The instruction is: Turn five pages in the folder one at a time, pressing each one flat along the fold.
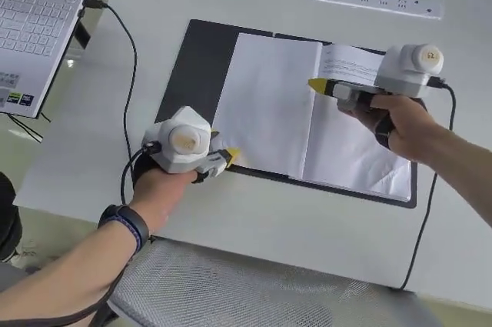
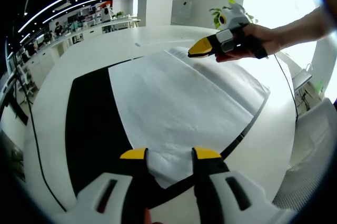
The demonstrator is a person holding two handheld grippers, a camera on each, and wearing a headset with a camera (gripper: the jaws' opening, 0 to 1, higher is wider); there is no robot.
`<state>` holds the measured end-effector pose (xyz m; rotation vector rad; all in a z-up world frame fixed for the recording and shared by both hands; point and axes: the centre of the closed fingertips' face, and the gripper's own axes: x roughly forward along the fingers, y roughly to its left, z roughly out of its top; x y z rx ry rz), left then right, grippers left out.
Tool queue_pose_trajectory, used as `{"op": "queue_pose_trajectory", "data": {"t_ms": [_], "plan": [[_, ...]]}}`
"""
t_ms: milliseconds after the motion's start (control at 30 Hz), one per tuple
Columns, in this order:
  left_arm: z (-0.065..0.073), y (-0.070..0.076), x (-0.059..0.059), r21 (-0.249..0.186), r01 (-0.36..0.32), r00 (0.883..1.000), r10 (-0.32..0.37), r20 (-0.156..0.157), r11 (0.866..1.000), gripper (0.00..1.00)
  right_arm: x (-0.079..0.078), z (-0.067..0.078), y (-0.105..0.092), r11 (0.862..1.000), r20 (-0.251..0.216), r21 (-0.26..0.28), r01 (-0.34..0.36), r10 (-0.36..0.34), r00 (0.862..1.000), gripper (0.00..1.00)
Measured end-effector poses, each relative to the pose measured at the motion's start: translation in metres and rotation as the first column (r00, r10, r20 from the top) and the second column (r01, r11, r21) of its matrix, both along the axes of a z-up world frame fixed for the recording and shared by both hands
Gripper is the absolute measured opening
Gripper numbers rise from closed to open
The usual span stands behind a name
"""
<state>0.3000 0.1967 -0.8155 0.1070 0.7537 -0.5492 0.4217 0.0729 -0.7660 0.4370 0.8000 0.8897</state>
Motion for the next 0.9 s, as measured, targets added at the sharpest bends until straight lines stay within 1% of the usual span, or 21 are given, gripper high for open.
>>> {"op": "queue_pose_trajectory", "data": {"t_ms": [67, 133, 300, 400, 467, 533, 633, 700, 767, 800, 900], "plan": [[0.0, -0.001, 0.0, -0.002, 0.0, 1.0, 0.0, -0.001, 1.0, 0.32, 0.002, -0.003, 0.0, 1.0, 0.003, 0.0, -0.005, 0.005, 1.0, 0.06], [0.0, 0.0, 0.0, 0.001, 0.001, 1.0, -0.001, -0.001, 1.0, 0.32, 0.003, -0.007, 0.001, 1.0, -0.004, 0.007, -0.009, 0.009, 1.0, 0.03], [0.0, -0.001, 0.0, 0.004, -0.004, 1.0, 0.004, -0.004, 1.0, 0.33, 0.002, -0.018, 0.003, 1.0, -0.015, 0.001, -0.022, 0.022, 1.0, 0.0], [-0.001, -0.001, 0.0, 0.007, -0.005, 1.0, 0.005, -0.005, 1.0, 0.33, 0.002, -0.025, 0.001, 0.999, -0.024, -0.016, -0.028, 0.027, 0.999, 0.0], [-0.001, -0.001, 0.001, 0.005, -0.011, 1.0, 0.011, -0.006, 1.0, 0.33, 0.003, -0.024, 0.0, 1.0, -0.044, 0.011, -0.016, 0.016, 0.999, 0.0], [-0.001, 0.0, 0.001, 0.006, -0.012, 1.0, 0.013, -0.006, 1.0, 0.33, 0.005, -0.026, -0.004, 1.0, -0.037, 0.01, -0.022, 0.023, 0.999, 0.0], [-0.002, 0.0, 0.001, 0.01, -0.012, 1.0, 0.012, -0.006, 1.0, 0.33, 0.007, -0.026, -0.004, 1.0, -0.032, 0.015, -0.022, 0.023, 0.999, 0.0], [-0.002, 0.0, 0.001, 0.009, -0.012, 1.0, 0.012, -0.007, 1.0, 0.33, 0.013, -0.026, -0.004, 1.0, -0.025, 0.018, -0.007, 0.008, 1.0, 0.0], [-0.002, 0.0, 0.001, 0.012, -0.01, 1.0, 0.01, -0.007, 1.0, 0.33, 0.02, -0.027, -0.004, 0.999, -0.039, 0.036, 0.023, -0.022, 0.999, 0.0], [-0.002, 0.0, 0.001, 0.01, -0.013, 1.0, 0.013, -0.007, 1.0, 0.33, 0.028, -0.03, -0.007, 0.998, -0.046, 0.049, 0.046, -0.044, 0.998, 0.0], [-0.003, 0.001, 0.002, 0.01, -0.015, 1.0, 0.015, -0.007, 1.0, 0.32, 0.04, -0.03, -0.008, 0.993, -0.051, 0.068, 0.093, -0.089, 0.995, 0.0]]}}
